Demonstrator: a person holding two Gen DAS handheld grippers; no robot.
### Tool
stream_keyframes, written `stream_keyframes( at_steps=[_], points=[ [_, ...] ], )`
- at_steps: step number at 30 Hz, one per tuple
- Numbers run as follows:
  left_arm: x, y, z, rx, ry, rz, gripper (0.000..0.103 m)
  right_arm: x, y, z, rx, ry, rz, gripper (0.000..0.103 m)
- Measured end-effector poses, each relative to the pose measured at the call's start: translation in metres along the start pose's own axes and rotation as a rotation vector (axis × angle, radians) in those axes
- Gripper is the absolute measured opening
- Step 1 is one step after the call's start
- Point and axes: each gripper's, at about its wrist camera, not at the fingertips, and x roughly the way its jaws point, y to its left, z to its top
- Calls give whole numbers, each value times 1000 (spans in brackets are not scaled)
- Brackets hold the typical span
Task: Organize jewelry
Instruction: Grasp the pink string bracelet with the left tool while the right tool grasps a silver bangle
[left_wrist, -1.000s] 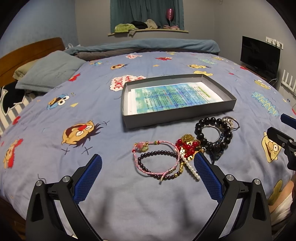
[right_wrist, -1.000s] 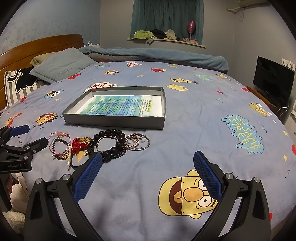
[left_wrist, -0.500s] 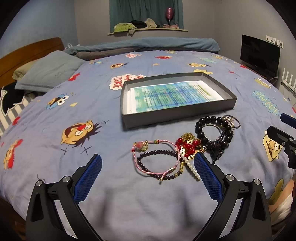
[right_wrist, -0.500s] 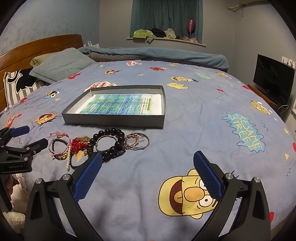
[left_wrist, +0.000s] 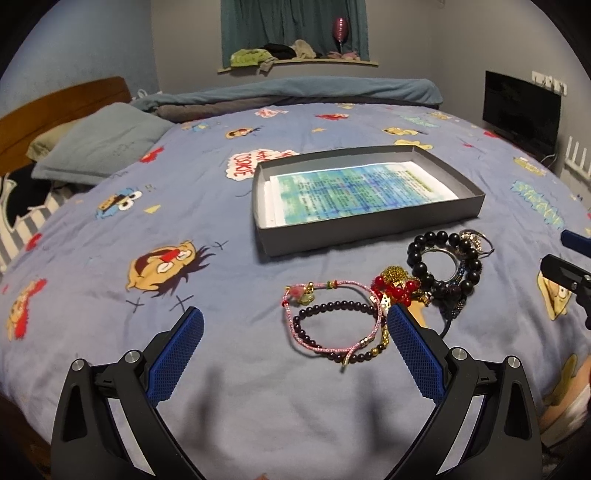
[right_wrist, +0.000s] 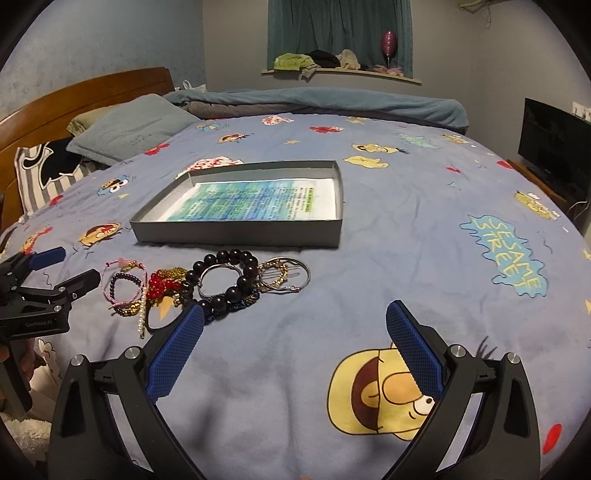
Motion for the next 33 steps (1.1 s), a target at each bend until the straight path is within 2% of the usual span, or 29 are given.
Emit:
stream_keyframes(
  at_steps=[8, 10, 12, 17, 19, 20, 23, 25, 33],
  points=[
    [15, 16, -5, -8, 18, 1, 94, 13, -11, 2, 15, -14, 20, 97],
    [18, 20, -6, -12, 21, -4, 88, 18, -13, 3, 20, -9, 18, 97],
    [23, 23, -6, -13, 34, -15, 70, 22, -15, 3, 24, -1, 16, 96],
    [31, 25, -6, -4, 46, -44, 56, 36, -16, 8, 17, 8, 15, 79],
    [33, 23, -6, 8, 50, -54, 46, 44, -15, 10, 8, 22, 24, 70],
    [35, 22, -6, 16, 55, -61, 42, 47, -14, 10, 6, 30, 33, 69],
    [38, 20, -7, 27, 59, -64, 37, 56, -11, 9, 8, 53, 64, 65],
    [41, 21, -8, 24, 69, -71, 32, 63, -9, 9, 7, 75, 70, 53],
    [46, 22, -8, 31, 73, -84, 30, 85, -6, 13, -2, 109, 87, 52]
  ],
)
